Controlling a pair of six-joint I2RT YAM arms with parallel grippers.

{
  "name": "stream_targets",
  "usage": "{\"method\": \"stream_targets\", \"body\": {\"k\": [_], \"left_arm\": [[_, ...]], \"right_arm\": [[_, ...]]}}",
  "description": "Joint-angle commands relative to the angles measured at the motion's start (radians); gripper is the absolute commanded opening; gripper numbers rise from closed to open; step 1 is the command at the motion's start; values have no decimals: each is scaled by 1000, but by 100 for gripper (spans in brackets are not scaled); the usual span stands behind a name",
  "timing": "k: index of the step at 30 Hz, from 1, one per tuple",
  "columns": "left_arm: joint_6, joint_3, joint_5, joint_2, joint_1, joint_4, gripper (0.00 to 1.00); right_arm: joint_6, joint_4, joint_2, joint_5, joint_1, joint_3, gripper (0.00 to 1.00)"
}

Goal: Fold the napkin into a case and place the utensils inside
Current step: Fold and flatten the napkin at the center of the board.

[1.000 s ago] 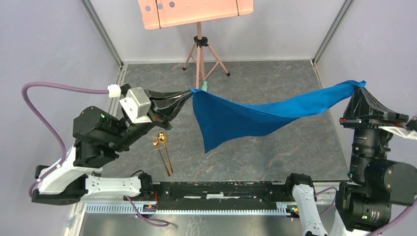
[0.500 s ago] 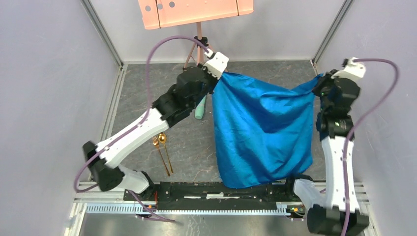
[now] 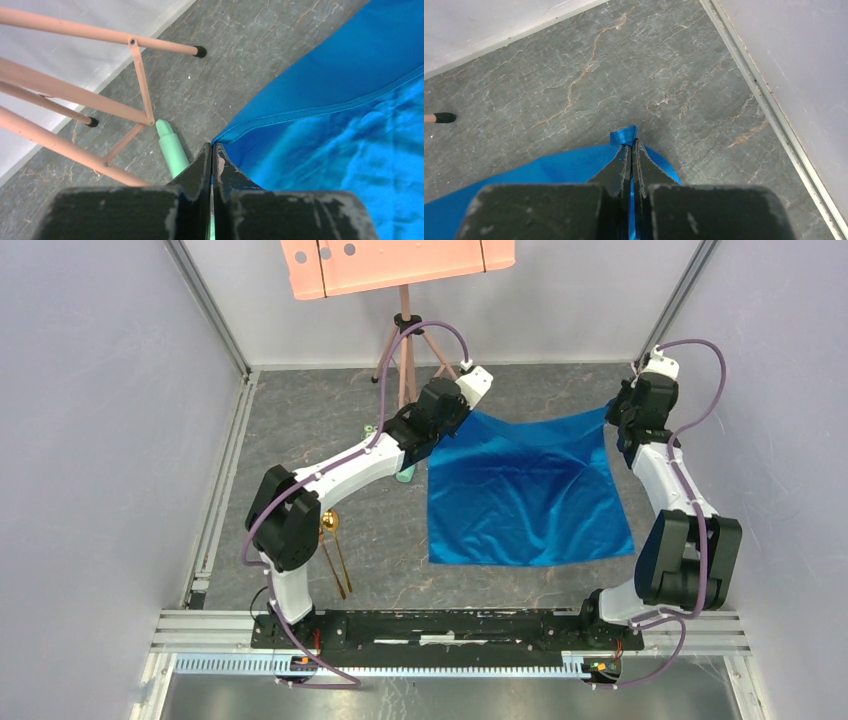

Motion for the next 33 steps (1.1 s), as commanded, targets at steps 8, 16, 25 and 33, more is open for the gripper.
{"method": "stream_targets", "body": {"k": [8, 16, 25, 33], "left_arm": [[14, 33, 61, -19, 9, 35, 2], [-134, -150, 237, -189, -12, -154, 2], [-360, -334, 408, -309, -65, -266, 2], [-408, -432, 390, -343, -127, -275, 2]], "right_arm": [[-20, -85, 39, 45, -3, 104, 0], [67, -276, -192, 95, -5, -147, 0], [54, -408, -423, 88, -5, -344, 0], [75, -488, -489, 192, -6, -430, 0]]}}
